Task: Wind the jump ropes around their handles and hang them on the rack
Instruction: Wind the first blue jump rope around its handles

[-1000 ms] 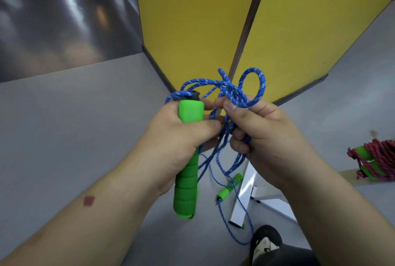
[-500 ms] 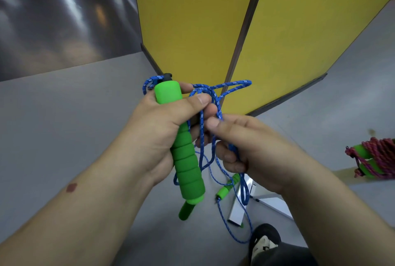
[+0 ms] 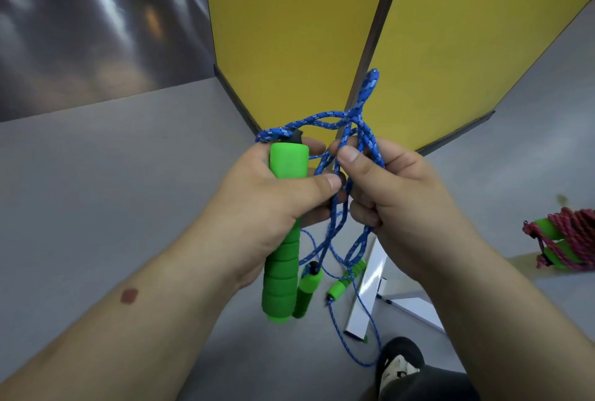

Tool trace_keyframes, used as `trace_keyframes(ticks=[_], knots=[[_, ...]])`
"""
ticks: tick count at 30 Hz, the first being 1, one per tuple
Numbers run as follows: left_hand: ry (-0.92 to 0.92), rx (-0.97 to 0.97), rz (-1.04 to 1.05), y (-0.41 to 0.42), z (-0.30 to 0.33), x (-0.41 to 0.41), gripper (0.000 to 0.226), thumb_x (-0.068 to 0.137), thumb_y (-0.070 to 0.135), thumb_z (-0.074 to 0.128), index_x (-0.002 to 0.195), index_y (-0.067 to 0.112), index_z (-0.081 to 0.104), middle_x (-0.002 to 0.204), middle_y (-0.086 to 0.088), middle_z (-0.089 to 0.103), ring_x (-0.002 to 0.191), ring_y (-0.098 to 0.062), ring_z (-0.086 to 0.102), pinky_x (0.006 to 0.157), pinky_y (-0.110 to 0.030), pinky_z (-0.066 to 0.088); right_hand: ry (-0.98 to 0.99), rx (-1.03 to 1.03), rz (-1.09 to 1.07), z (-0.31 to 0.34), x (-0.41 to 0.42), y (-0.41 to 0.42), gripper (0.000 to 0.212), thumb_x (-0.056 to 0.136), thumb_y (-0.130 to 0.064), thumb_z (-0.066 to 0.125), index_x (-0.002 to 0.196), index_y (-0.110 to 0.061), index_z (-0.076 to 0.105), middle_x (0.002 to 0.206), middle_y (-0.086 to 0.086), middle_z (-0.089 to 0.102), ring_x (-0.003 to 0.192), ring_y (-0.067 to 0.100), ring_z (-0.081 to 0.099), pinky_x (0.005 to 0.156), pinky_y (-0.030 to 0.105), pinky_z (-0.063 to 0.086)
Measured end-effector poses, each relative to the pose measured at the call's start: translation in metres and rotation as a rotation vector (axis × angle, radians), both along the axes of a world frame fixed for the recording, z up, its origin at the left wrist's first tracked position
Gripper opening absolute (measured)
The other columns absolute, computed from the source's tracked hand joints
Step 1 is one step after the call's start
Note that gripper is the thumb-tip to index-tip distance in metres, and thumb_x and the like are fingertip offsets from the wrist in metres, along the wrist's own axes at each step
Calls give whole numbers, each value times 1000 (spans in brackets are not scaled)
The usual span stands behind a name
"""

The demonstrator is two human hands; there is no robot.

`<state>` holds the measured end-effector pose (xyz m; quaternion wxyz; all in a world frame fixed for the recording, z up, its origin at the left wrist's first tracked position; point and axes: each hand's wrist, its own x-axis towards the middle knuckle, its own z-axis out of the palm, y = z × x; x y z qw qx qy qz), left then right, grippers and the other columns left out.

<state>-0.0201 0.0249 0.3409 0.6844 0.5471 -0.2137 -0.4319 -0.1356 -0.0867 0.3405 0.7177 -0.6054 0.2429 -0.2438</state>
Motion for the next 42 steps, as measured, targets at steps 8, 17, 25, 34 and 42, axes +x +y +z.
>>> trace_keyframes(ticks=[8, 17, 25, 34, 42], knots=[[170, -140, 200, 1, 13, 12, 31, 90, -2, 72, 113, 13, 57, 85, -9, 75, 75, -21, 77, 65, -31, 62, 194, 9, 247, -10, -2, 2, 33, 88, -37, 64, 97, -6, 70, 88, 15, 56, 57, 15, 24, 48, 27, 19], [48, -11, 87, 4, 3, 13, 29, 91, 1, 72, 114, 16, 61, 105, -15, 79, 93, -28, 79, 84, -42, 65, -18, 39, 67, 0, 0, 6, 16, 84, -29, 69, 90, -17, 78, 63, 18, 30, 58, 22, 13, 54, 37, 12], [-87, 47, 31, 0, -3, -5, 36, 84, -1, 81, 107, 19, 63, 84, -10, 76, 75, -25, 77, 76, -45, 64, -13, 90, -85, -3, 0, -2, 29, 87, -28, 69, 103, -4, 69, 69, 1, 56, 53, 17, 16, 46, 28, 14], [154, -58, 230, 1, 12, 15, 31, 90, 1, 74, 114, 12, 60, 78, -6, 75, 73, -19, 77, 62, -30, 61, 292, -66, 278, -12, -3, 3, 27, 86, -26, 74, 92, 0, 68, 74, 12, 41, 52, 15, 21, 48, 28, 18], [-74, 58, 44, 2, -6, 12, 45, 80, 13, 83, 119, 13, 61, 105, -16, 79, 95, -28, 78, 89, -46, 63, 21, 89, 81, 1, 1, 4, 15, 83, -28, 70, 86, -15, 77, 65, 7, 26, 61, 22, 11, 46, 26, 14]])
